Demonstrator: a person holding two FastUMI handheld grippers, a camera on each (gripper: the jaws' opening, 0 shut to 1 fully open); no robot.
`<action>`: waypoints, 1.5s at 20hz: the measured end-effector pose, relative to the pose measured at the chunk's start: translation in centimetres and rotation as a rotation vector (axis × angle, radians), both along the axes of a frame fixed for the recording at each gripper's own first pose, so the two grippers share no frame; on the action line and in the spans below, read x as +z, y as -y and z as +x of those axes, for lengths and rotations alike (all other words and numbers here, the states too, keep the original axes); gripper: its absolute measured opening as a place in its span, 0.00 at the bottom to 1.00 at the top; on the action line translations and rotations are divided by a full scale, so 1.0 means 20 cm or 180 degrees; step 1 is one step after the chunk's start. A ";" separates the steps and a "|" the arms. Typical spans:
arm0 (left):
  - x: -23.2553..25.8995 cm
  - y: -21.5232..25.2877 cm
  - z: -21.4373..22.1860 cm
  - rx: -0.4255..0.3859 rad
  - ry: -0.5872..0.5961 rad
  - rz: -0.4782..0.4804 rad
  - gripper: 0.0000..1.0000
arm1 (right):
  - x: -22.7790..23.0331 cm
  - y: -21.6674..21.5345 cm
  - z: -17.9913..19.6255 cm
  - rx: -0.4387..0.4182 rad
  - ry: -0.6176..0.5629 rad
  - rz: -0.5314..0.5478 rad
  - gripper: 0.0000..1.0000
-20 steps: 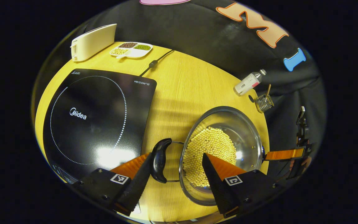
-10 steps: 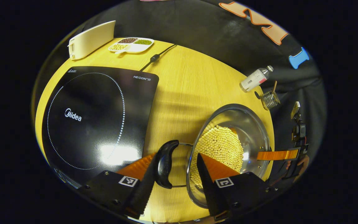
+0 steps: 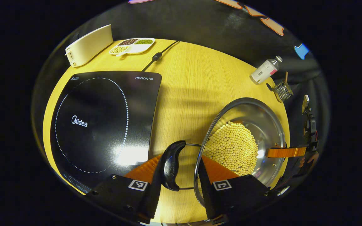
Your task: First push the handle of the pot to place it horizontally, then grasp the pot with both hands and set it on the induction cooktop.
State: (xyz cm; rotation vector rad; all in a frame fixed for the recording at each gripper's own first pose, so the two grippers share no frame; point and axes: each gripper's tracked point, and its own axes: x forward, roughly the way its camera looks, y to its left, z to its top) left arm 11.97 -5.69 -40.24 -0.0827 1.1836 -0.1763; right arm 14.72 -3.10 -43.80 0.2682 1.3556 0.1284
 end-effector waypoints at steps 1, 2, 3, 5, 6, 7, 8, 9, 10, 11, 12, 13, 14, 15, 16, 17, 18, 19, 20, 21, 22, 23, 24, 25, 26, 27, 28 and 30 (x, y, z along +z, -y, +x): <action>0.00 0.01 -0.02 0.0045 -0.0050 -0.0028 0.61 | 0.01 0.01 0.00 0.0034 0.0016 -0.0006 0.51; 0.00 0.01 -0.03 0.0071 -0.0073 -0.0049 0.57 | 0.01 0.01 0.01 0.0054 0.0029 -0.0015 0.51; 0.01 0.02 -0.04 0.0080 -0.0089 -0.0044 0.56 | 0.01 0.01 0.00 0.0071 0.0033 -0.0021 0.51; 0.02 0.02 -0.06 0.0041 -0.0076 0.0006 0.56 | 0.01 -0.01 -0.01 0.0114 0.0014 -0.0040 0.51; 0.03 0.03 -0.07 0.0022 -0.0076 0.0020 0.56 | 0.01 -0.01 -0.03 0.0135 -0.0008 -0.0052 0.51; 0.05 0.03 -0.08 0.0017 -0.0058 0.0014 0.56 | 0.02 -0.01 -0.03 0.0159 0.0003 -0.0059 0.51; 0.06 0.03 -0.09 0.0011 -0.0050 -0.0006 0.56 | 0.04 -0.01 -0.04 0.0175 0.0023 -0.0062 0.51; 0.08 0.03 -0.10 0.0017 -0.0047 -0.0024 0.56 | 0.05 -0.01 -0.04 0.0168 0.0041 -0.0053 0.56; 0.09 0.03 -0.11 0.0017 -0.0060 -0.0038 0.58 | 0.07 -0.01 -0.05 0.0169 0.0049 -0.0044 0.51; 0.11 0.03 -0.12 0.0026 -0.0070 -0.0053 0.55 | 0.10 -0.02 -0.08 0.0176 0.0063 -0.0046 0.51; 0.12 0.03 -0.14 0.0024 -0.0080 -0.0067 0.55 | 0.13 -0.03 -0.09 0.0187 0.0077 -0.0051 0.51; 0.15 0.03 -0.15 0.0018 -0.0071 -0.0080 0.55 | 0.15 -0.04 -0.11 0.0186 0.0094 -0.0054 0.51; 0.17 0.02 -0.16 0.0011 -0.0053 -0.0091 0.55 | 0.17 -0.05 -0.12 0.0180 0.0106 -0.0051 0.51; 0.19 0.02 -0.16 0.0000 -0.0035 -0.0100 0.56 | 0.18 -0.06 -0.14 0.0166 0.0118 -0.0049 0.51; 0.21 0.01 -0.17 -0.0013 -0.0014 -0.0105 0.58 | 0.21 -0.06 -0.16 0.0157 0.0134 -0.0049 0.51; 0.24 -0.01 -0.18 -0.0029 0.0009 -0.0109 0.58 | 0.23 -0.07 -0.18 0.0150 0.0151 -0.0054 0.51; 0.26 -0.02 -0.18 -0.0043 0.0028 -0.0115 0.56 | 0.25 -0.09 -0.19 0.0145 0.0170 -0.0060 0.51; 0.29 -0.03 -0.18 -0.0060 0.0047 -0.0121 0.56 | 0.27 -0.11 -0.22 0.0136 0.0188 -0.0063 0.51; 0.31 -0.05 -0.19 -0.0074 0.0069 -0.0129 0.55 | 0.29 -0.13 -0.23 0.0116 0.0209 -0.0061 0.51; 0.34 -0.07 -0.19 -0.0091 0.0095 -0.0136 0.56 | 0.30 -0.16 -0.25 0.0096 0.0222 -0.0060 0.51; 0.36 -0.09 -0.20 -0.0109 0.0118 -0.0140 0.56 | 0.32 -0.19 -0.26 0.0087 0.0242 -0.0062 0.51; 0.38 -0.13 -0.20 -0.0124 0.0136 -0.0142 0.55 | 0.34 -0.22 -0.28 0.0073 0.0253 -0.0066 0.51; 0.41 -0.15 -0.20 -0.0137 0.0153 -0.0144 0.55 | 0.35 -0.25 -0.29 0.0063 0.0266 -0.0068 0.51; 0.43 -0.19 -0.20 -0.0141 0.0172 -0.0150 0.55 | 0.37 -0.29 -0.31 0.0059 0.0281 -0.0068 0.51; 0.45 -0.23 -0.21 -0.0138 0.0183 -0.0159 0.55 | 0.38 -0.33 -0.31 0.0059 0.0298 -0.0070 0.51; 0.46 -0.26 -0.21 -0.0139 0.0196 -0.0166 0.56 | 0.39 -0.38 -0.33 0.0062 0.0317 -0.0073 0.51; 0.48 -0.30 -0.21 -0.0132 0.0205 -0.0171 0.58 | 0.40 -0.42 -0.34 0.0066 0.0331 -0.0078 0.51; 0.51 -0.39 -0.22 -0.0110 0.0212 -0.0180 0.55 | 0.40 -0.51 -0.35 0.0068 0.0345 -0.0082 0.51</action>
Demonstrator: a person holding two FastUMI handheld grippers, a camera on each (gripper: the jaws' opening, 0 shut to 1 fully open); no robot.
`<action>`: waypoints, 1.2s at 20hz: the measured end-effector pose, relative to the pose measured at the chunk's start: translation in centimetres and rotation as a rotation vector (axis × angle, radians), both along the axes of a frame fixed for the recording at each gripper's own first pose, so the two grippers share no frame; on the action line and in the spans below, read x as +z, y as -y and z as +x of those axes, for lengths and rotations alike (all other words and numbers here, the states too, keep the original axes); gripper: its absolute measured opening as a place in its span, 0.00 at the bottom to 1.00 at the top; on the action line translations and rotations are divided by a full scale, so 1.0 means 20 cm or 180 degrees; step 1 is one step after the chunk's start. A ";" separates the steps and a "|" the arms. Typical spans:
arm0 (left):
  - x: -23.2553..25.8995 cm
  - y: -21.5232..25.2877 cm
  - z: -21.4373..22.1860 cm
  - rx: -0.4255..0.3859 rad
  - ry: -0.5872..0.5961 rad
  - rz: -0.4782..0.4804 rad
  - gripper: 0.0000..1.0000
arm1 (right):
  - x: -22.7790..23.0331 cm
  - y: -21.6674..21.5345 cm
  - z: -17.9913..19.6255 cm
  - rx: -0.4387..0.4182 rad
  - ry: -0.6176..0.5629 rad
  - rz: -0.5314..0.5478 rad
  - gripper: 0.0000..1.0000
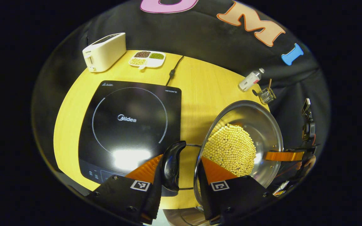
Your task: First push the handle of the pot to place it horizontally, then grasp the pot with both hands and set it on the induction cooktop.
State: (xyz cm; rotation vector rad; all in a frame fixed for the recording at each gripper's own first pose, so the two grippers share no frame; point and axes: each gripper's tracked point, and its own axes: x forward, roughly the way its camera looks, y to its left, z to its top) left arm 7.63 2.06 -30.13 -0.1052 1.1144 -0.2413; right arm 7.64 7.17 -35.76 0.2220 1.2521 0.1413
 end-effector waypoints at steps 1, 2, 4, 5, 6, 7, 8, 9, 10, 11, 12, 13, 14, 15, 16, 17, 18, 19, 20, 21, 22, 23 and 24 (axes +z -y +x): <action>0.01 -0.05 0.00 0.0009 0.0002 0.0000 0.55 | 0.00 -0.05 -0.01 -0.0004 0.0004 0.0004 0.51; 0.02 -0.11 0.00 0.0011 0.0013 0.0005 0.55 | 0.00 -0.10 -0.02 -0.0004 0.0002 0.0007 0.51; 0.04 -0.22 0.01 0.0026 0.0030 0.0024 0.55 | -0.02 -0.21 -0.03 0.0018 -0.0009 0.0014 0.55; 0.04 -0.28 0.02 0.0039 0.0038 0.0029 0.55 | -0.04 -0.28 -0.04 0.0035 -0.0018 0.0024 0.55; 0.05 -0.33 0.02 0.0051 0.0043 0.0032 0.56 | -0.04 -0.33 -0.04 0.0050 -0.0022 0.0032 0.56; 0.05 -0.38 0.03 0.0067 0.0048 0.0034 0.55 | -0.05 -0.39 -0.03 0.0064 -0.0019 0.0036 0.51; 0.05 -0.44 0.05 0.0082 0.0055 0.0037 0.55 | -0.06 -0.45 -0.02 0.0086 -0.0018 0.0040 0.50; 0.05 -0.49 0.06 0.0099 0.0059 0.0040 0.54 | -0.07 -0.50 -0.02 0.0102 -0.0012 0.0043 0.50; 0.05 -0.54 0.07 0.0119 0.0060 0.0042 0.58 | -0.08 -0.56 0.00 0.0117 -0.0012 0.0045 0.50; 0.04 -0.59 0.09 0.0137 0.0062 0.0046 0.58 | -0.10 -0.60 0.01 0.0130 -0.0002 0.0045 0.50; 0.03 -0.64 0.12 0.0158 0.0066 0.0050 0.58 | -0.11 -0.66 0.03 0.0143 0.0006 0.0046 0.49; 0.03 -0.68 0.14 0.0175 0.0072 0.0057 0.58 | -0.13 -0.70 0.05 0.0155 0.0018 0.0042 0.49; 0.02 -0.73 0.17 0.0187 0.0066 0.0067 0.55 | -0.15 -0.75 0.08 0.0157 0.0021 0.0038 0.49; 0.01 -0.77 0.19 0.0187 0.0063 0.0080 0.57 | -0.18 -0.79 0.13 0.0164 0.0031 0.0039 0.49; 0.01 -0.81 0.22 0.0177 0.0067 0.0095 0.57 | -0.19 -0.83 0.15 0.0160 0.0040 0.0052 0.49; 0.00 -0.85 0.24 0.0169 0.0067 0.0107 0.55 | -0.20 -0.87 0.17 0.0161 0.0061 0.0069 0.49; -0.01 -0.89 0.27 0.0159 0.0069 0.0116 0.55 | -0.21 -0.92 0.19 0.0145 0.0068 0.0084 0.48; -0.02 -0.92 0.30 0.0148 0.0075 0.0129 0.55 | -0.23 -0.95 0.20 0.0132 0.0073 0.0096 0.48; -0.03 -0.95 0.33 0.0135 0.0084 0.0150 0.56 | -0.23 -0.99 0.18 0.0121 0.0072 0.0104 0.48; -0.03 -0.98 0.36 0.0115 0.0099 0.0173 0.55 | -0.24 -1.02 0.19 0.0103 0.0065 0.0103 0.48; -0.04 -1.01 0.39 0.0090 0.0112 0.0203 0.56 | -0.26 -1.05 0.21 0.0101 0.0069 0.0096 0.48; -0.04 -1.04 0.41 0.0068 0.0132 0.0229 0.55 | -0.29 -1.07 0.22 0.0102 0.0058 0.0071 0.48; -0.05 -1.06 0.44 0.0048 0.0144 0.0257 0.55 | -0.31 -1.09 0.23 0.0112 0.0064 0.0033 0.48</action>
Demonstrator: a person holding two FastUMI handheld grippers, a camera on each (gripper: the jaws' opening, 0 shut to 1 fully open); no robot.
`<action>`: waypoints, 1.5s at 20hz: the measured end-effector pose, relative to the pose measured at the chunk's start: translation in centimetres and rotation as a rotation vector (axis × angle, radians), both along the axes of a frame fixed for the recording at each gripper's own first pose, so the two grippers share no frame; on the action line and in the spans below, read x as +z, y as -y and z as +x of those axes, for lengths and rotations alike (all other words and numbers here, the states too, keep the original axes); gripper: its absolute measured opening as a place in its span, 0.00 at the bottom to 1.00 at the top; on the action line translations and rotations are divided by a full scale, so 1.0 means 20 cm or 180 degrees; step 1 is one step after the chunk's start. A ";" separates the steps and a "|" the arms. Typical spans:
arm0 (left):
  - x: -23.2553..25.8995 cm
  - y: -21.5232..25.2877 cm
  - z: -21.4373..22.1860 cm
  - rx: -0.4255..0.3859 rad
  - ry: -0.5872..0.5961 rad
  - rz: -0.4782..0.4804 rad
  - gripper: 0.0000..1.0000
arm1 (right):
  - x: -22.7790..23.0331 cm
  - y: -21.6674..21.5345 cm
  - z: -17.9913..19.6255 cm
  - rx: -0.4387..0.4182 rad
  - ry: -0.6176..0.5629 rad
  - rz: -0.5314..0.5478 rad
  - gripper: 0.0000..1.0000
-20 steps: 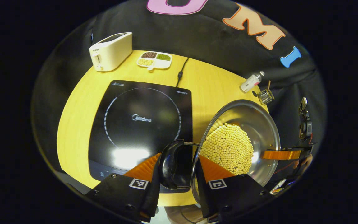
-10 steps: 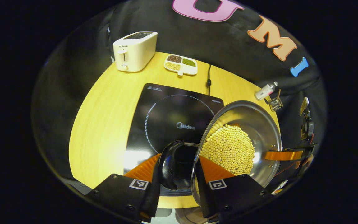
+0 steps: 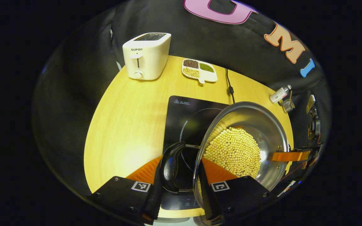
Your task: First push the handle of the pot to place it horizontally, then grasp the pot with both hands and set it on the induction cooktop.
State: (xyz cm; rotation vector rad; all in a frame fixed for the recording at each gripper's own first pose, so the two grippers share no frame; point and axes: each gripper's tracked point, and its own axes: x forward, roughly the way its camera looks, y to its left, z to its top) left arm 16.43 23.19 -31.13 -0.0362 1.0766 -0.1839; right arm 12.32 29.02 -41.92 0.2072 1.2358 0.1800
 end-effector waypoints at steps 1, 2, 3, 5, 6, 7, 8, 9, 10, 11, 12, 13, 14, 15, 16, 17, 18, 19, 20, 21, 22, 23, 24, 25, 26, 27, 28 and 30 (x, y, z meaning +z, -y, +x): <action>-0.01 -0.02 0.02 -0.0025 0.0000 0.0033 0.55 | -0.02 -0.02 0.01 0.0002 -0.0004 -0.0031 0.50; -0.02 -0.04 0.04 -0.0045 0.0014 0.0059 0.55 | -0.03 -0.03 0.02 0.0000 0.0002 -0.0048 0.50; -0.02 -0.05 0.06 -0.0059 0.0025 0.0077 0.56 | -0.04 -0.05 0.03 -0.0020 -0.0004 -0.0049 0.56; -0.04 -0.08 0.09 -0.0046 0.0074 0.0092 0.56 | -0.07 -0.07 0.06 -0.0073 0.0008 -0.0046 0.56; -0.05 -0.08 0.10 -0.0024 0.0054 0.0103 0.55 | -0.09 -0.07 0.08 -0.0082 0.0021 -0.0069 0.56; -0.04 -0.09 0.10 0.0003 0.0074 0.0107 0.55 | -0.09 -0.07 0.08 -0.0088 0.0020 -0.0082 0.56; -0.04 -0.09 0.13 0.0005 0.0141 0.0121 0.56 | -0.09 -0.08 0.11 -0.0125 0.0083 -0.0069 0.53; -0.03 -0.10 0.13 -0.0007 0.0151 0.0155 0.57 | -0.10 -0.09 0.13 -0.0144 0.0099 -0.0065 0.56; -0.02 -0.11 0.14 -0.0009 0.0175 0.0183 0.57 | -0.10 -0.09 0.14 -0.0168 0.0098 -0.0058 0.56; -0.02 -0.11 0.15 -0.0022 0.0198 0.0205 0.58 | -0.10 -0.09 0.15 -0.0186 0.0109 -0.0064 0.56; -0.02 -0.12 0.16 -0.0016 0.0210 0.0220 0.58 | -0.09 -0.10 0.17 -0.0181 0.0125 -0.0069 0.56; -0.03 -0.12 0.16 0.0006 0.0209 0.0226 0.58 | -0.10 -0.11 0.18 -0.0178 0.0136 -0.0068 0.56; -0.04 -0.13 0.16 0.0038 0.0198 0.0220 0.60 | -0.10 -0.11 0.18 -0.0175 0.0147 -0.0065 0.56; -0.04 -0.13 0.15 0.0060 0.0185 0.0208 0.60 | -0.09 -0.11 0.19 -0.0165 0.0159 -0.0062 0.56; -0.04 -0.13 0.15 0.0066 0.0218 0.0194 0.60 | -0.09 -0.11 0.19 -0.0155 0.0163 -0.0050 0.56; -0.04 -0.13 0.15 0.0066 0.0210 0.0193 0.61 | -0.10 -0.11 0.18 -0.0136 0.0158 -0.0033 0.56; -0.04 -0.13 0.13 0.0064 0.0207 0.0190 0.61 | -0.09 -0.11 0.19 -0.0125 0.0182 -0.0017 0.56; -0.04 -0.13 0.13 0.0070 0.0232 0.0187 0.63 | -0.09 -0.11 0.20 -0.0113 0.0202 0.0001 0.56; -0.04 -0.14 0.12 0.0070 0.0241 0.0200 0.64 | -0.10 -0.10 0.21 -0.0111 0.0199 -0.0003 0.51; -0.04 -0.14 0.11 0.0087 0.0258 0.0220 0.65 | -0.12 -0.11 0.20 -0.0109 0.0176 -0.0011 0.51; -0.03 -0.16 0.11 0.0132 0.0298 0.0265 0.67 | -0.12 -0.08 0.19 -0.0112 0.0152 -0.0098 0.58; -0.03 -0.16 0.10 0.0161 0.0331 0.0278 0.69 | -0.13 -0.05 0.17 -0.0117 0.0147 -0.0140 0.61; -0.01 -0.19 0.10 0.0242 0.0403 0.0311 0.77 | -0.12 -0.03 0.17 -0.0145 0.0167 -0.0146 0.80; 0.00 -0.19 0.09 0.0320 0.0447 0.0297 0.89 | -0.11 -0.03 0.16 -0.0169 0.0203 -0.0101 0.88; 0.01 -0.18 0.09 0.0399 0.0508 0.0240 1.00 | -0.08 -0.03 0.15 -0.0196 0.0257 -0.0026 0.94; 0.04 -0.17 0.08 0.0463 0.0594 0.0166 1.00 | -0.05 -0.03 0.16 -0.0225 0.0344 0.0045 1.00; 0.08 -0.16 0.07 0.0508 0.0681 0.0090 0.98 | -0.02 -0.03 0.16 -0.0245 0.0454 0.0082 0.95; 0.14 -0.13 0.05 0.0614 0.0865 -0.0005 0.98 | 0.08 0.04 0.15 -0.0260 0.0685 0.0060 1.00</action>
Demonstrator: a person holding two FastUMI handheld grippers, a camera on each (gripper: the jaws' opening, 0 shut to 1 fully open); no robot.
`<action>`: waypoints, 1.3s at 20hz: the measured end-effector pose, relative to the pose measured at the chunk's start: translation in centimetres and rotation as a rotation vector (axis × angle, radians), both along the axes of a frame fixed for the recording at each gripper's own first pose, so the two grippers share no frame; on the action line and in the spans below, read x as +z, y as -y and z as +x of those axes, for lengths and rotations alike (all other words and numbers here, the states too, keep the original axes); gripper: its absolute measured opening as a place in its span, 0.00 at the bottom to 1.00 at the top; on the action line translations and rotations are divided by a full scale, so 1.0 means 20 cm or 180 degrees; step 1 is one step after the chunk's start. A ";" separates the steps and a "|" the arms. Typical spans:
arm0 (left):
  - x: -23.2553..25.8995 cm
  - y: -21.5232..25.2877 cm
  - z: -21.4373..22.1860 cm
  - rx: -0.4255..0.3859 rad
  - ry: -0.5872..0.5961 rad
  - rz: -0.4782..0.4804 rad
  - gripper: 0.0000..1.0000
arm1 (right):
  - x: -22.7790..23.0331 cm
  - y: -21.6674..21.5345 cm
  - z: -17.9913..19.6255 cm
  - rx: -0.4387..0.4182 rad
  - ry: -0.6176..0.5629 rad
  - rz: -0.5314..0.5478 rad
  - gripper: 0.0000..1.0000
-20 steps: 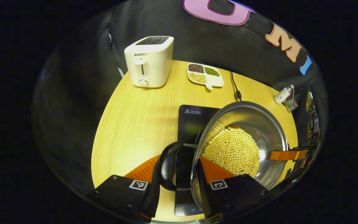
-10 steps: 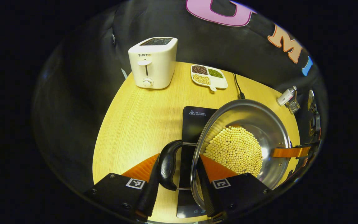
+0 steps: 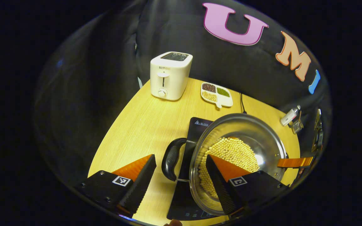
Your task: First push the handle of the pot to place it horizontally, then grasp the pot with both hands and set it on the induction cooktop.
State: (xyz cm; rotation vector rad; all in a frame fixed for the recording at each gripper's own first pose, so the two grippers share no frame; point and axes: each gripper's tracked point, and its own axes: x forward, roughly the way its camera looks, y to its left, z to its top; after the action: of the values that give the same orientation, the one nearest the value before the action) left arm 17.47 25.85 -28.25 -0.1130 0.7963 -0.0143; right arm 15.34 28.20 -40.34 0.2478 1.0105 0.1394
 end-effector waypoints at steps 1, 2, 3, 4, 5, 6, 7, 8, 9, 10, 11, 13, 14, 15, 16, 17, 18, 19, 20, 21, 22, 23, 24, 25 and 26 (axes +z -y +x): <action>0.03 0.01 0.00 0.0051 0.0097 -0.0001 0.98 | 0.06 0.02 0.00 -0.0015 0.0105 0.0010 1.00; 0.06 0.00 -0.01 0.0090 0.0175 0.0019 0.98 | 0.11 0.04 0.00 -0.0051 0.0207 0.0010 0.94; 0.11 0.00 -0.02 0.0118 0.0256 0.0042 0.98 | 0.16 0.07 0.00 -0.0090 0.0316 0.0001 0.94; 0.14 0.01 -0.03 0.0131 0.0309 0.0064 0.98 | 0.20 0.10 0.00 -0.0139 0.0407 -0.0008 0.93; 0.17 0.03 -0.05 0.0139 0.0363 0.0088 0.98 | 0.25 0.13 -0.01 -0.0189 0.0486 -0.0004 0.93; 0.22 0.04 -0.07 0.0143 0.0423 0.0119 0.98 | 0.29 0.17 -0.03 -0.0238 0.0553 -0.0006 0.93; 0.25 0.06 -0.09 0.0152 0.0470 0.0157 0.98 | 0.33 0.21 -0.05 -0.0283 0.0612 -0.0022 0.93; 0.29 0.08 -0.12 0.0151 0.0515 0.0200 0.98 | 0.37 0.26 -0.06 -0.0325 0.0668 -0.0045 0.93; 0.33 0.10 -0.15 0.0156 0.0554 0.0250 0.98 | 0.41 0.30 -0.09 -0.0356 0.0706 -0.0057 0.93; 0.37 0.14 -0.18 0.0135 0.0607 0.0294 0.97 | 0.45 0.34 -0.12 -0.0356 0.0736 -0.0054 1.00; 0.42 0.19 -0.21 0.0112 0.0672 0.0335 0.98 | 0.48 0.40 -0.15 -0.0362 0.0762 -0.0068 0.93; 0.52 0.31 -0.27 0.0066 0.0799 0.0396 0.97 | 0.56 0.52 -0.20 -0.0378 0.0836 -0.0135 0.93; 0.56 0.39 -0.30 0.0036 0.0858 0.0423 0.97 | 0.61 0.58 -0.22 -0.0382 0.0900 -0.0191 1.00; 0.60 0.47 -0.34 0.0014 0.0908 0.0447 0.97 | 0.66 0.64 -0.24 -0.0377 0.0986 -0.0240 1.00; 0.63 0.55 -0.37 -0.0010 0.0952 0.0458 0.97 | 0.72 0.70 -0.24 -0.0374 0.1087 -0.0283 0.93; 0.65 0.63 -0.40 -0.0027 0.0990 0.0443 0.97 | 0.79 0.74 -0.26 -0.0365 0.1178 -0.0297 1.00; 0.70 0.72 -0.42 -0.0036 0.1077 0.0405 0.97 | 0.84 0.76 -0.26 -0.0352 0.1253 -0.0252 1.00; 0.75 0.80 -0.45 -0.0038 0.1163 0.0367 0.97 | 0.93 0.78 -0.27 -0.0332 0.1361 -0.0190 0.93; 0.80 0.88 -0.48 -0.0037 0.1256 0.0355 0.97 | 1.02 0.80 -0.26 -0.0300 0.1486 -0.0159 0.93; 0.84 0.95 -0.51 -0.0035 0.1359 0.0370 0.97 | 1.09 0.84 -0.26 -0.0269 0.1614 -0.0180 0.92; 0.90 1.02 -0.53 -0.0038 0.1466 0.0406 0.97 | 1.17 0.88 -0.26 -0.0245 0.1739 -0.0227 0.92; 0.95 1.08 -0.55 -0.0051 0.1572 0.0426 0.97 | 1.24 0.92 -0.27 -0.0223 0.1833 -0.0257 0.92; 0.99 1.15 -0.57 -0.0057 0.1645 0.0417 0.96 | 1.31 0.94 -0.28 -0.0194 0.1919 -0.0250 0.92; 1.02 1.22 -0.60 -0.0045 0.1704 0.0394 0.96 | 1.39 0.96 -0.28 -0.0179 0.2007 -0.0234 0.92; 1.05 1.28 -0.62 -0.0030 0.1770 0.0370 0.96 | 1.47 0.99 -0.29 -0.0157 0.2110 -0.0232 0.92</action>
State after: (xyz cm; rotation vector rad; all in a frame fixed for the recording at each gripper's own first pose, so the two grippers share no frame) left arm 5.11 0.27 -7.19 0.0073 0.2411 -0.0076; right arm 9.55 8.42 -11.01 0.1426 0.3495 0.1272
